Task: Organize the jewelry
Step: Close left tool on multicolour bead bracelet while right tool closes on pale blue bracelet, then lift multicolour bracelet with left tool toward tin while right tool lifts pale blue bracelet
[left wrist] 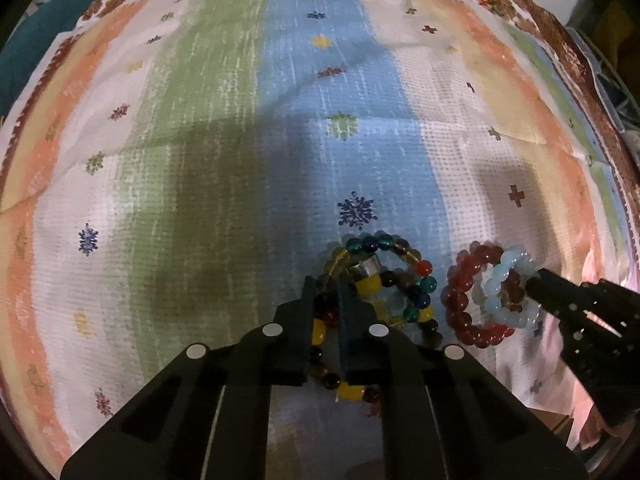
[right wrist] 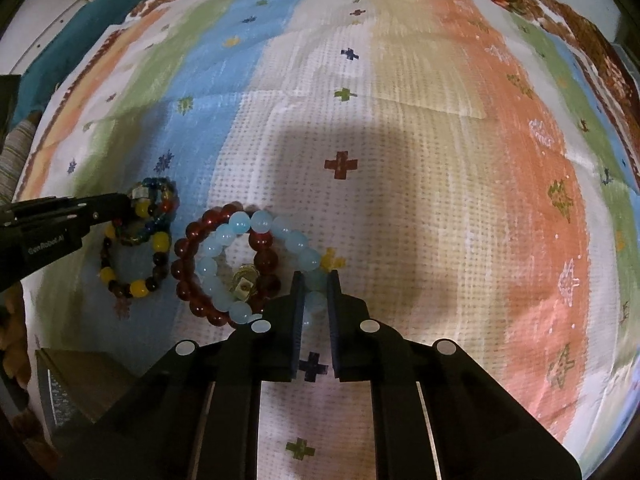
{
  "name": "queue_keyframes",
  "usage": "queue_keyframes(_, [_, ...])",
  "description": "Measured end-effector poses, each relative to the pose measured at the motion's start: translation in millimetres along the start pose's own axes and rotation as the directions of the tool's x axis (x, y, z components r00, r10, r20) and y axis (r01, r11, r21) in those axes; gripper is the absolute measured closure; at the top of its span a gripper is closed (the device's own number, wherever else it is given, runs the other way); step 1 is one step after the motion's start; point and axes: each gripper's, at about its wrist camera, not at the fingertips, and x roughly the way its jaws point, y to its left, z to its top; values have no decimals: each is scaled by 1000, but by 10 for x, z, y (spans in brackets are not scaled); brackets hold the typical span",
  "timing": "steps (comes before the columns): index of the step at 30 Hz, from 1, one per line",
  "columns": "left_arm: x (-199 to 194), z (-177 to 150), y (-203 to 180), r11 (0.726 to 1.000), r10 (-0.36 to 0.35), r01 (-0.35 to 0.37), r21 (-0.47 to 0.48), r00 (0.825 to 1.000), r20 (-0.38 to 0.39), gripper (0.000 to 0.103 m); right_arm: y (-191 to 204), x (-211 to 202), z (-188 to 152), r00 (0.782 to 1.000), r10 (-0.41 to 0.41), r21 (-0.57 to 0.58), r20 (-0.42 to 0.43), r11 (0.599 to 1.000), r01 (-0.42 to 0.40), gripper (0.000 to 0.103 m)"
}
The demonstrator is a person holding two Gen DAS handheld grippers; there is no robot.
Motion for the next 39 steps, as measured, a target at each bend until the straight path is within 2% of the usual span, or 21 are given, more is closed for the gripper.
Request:
queue_keyframes(4, [-94, 11, 24, 1000, 16, -16, 5, 1000, 18, 94, 1, -125, 27, 1000, 3, -2, 30, 1000, -3, 91])
queue_keyframes(16, [-525, 4, -51, 999, -15, 12, 32, 995, 98, 94, 206, -517, 50, 993, 52, -39, 108, 998, -48, 91])
queue_keyframes(23, [-627, -25, -114, 997, 2, -10, 72, 993, 120, 94, 270, -673, 5, 988, 77, -40, 137, 997, -73, 91])
queue_keyframes(35, [-766, -69, -106, 998, 8, -17, 59, 989, 146, 94, 305, -800, -32, 981, 100, -39, 166, 995, -94, 91])
queue_keyframes(39, [-844, -92, -139, 998, -3, -7, 63, 987, 160, 94, 341, -866, -40, 979, 79, -53, 190, 996, -70, 91])
